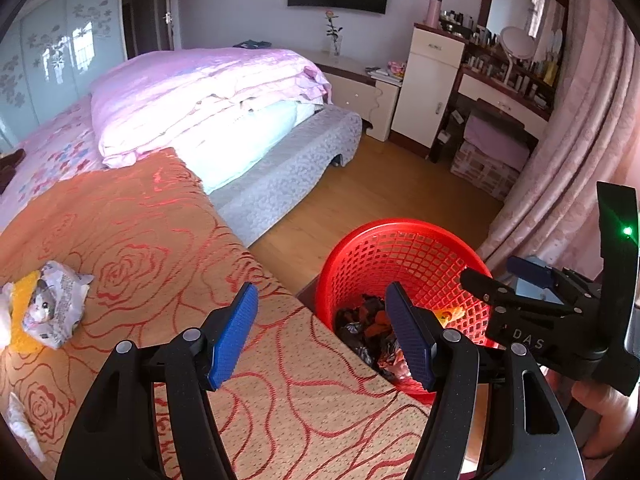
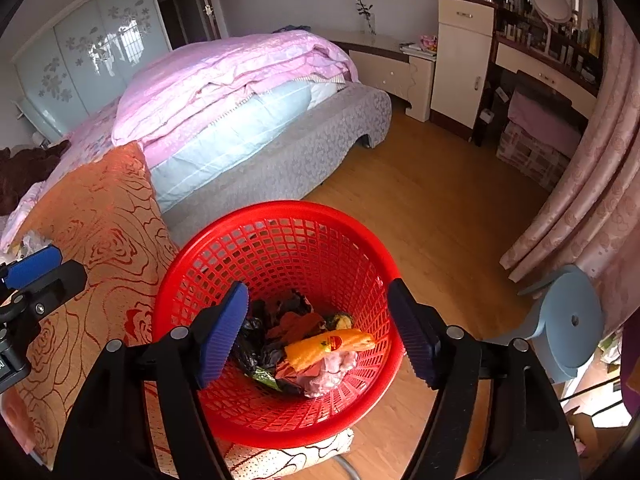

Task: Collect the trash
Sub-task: 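Return the left tool to the bed and grasp the crumpled white tissue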

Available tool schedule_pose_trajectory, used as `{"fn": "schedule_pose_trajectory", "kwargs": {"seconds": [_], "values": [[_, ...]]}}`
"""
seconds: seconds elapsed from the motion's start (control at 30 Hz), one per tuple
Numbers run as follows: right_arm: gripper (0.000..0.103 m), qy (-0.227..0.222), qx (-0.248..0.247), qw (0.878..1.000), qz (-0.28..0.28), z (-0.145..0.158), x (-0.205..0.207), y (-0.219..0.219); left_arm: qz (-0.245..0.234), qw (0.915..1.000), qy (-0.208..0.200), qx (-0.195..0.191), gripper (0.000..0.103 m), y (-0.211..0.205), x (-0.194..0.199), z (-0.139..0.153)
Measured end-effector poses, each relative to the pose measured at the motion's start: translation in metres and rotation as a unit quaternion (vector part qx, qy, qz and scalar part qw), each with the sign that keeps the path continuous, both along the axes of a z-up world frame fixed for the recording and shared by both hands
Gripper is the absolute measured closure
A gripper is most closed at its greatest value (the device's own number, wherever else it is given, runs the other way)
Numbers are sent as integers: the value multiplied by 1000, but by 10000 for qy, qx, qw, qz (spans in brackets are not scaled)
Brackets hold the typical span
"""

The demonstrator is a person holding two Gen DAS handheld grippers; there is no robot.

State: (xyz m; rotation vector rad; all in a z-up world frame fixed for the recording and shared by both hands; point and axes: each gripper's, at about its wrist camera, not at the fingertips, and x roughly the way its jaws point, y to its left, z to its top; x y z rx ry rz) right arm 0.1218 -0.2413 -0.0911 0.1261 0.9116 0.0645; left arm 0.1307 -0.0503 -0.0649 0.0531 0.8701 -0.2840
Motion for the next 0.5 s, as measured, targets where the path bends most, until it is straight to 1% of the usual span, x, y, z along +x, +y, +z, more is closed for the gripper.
{"fn": "schedule_pose_trajectory", "kwargs": {"seconds": [0.3,0.37,0.43,0.5], "values": [[33,-442,-90,9987,240,17,-12,19,367,9991,-164,101,38,30,-17,9],[33,-542,-103,9980,312,22,-15,25,460,9984,-249,207,33,37,-22,11],[33,-599,-100,9975,365,26,-18,29,554,9971,-354,371,33,44,-28,13],[33,-624,-90,9972,400,28,-20,34,617,9964,-395,431,32,50,-32,15]]}}
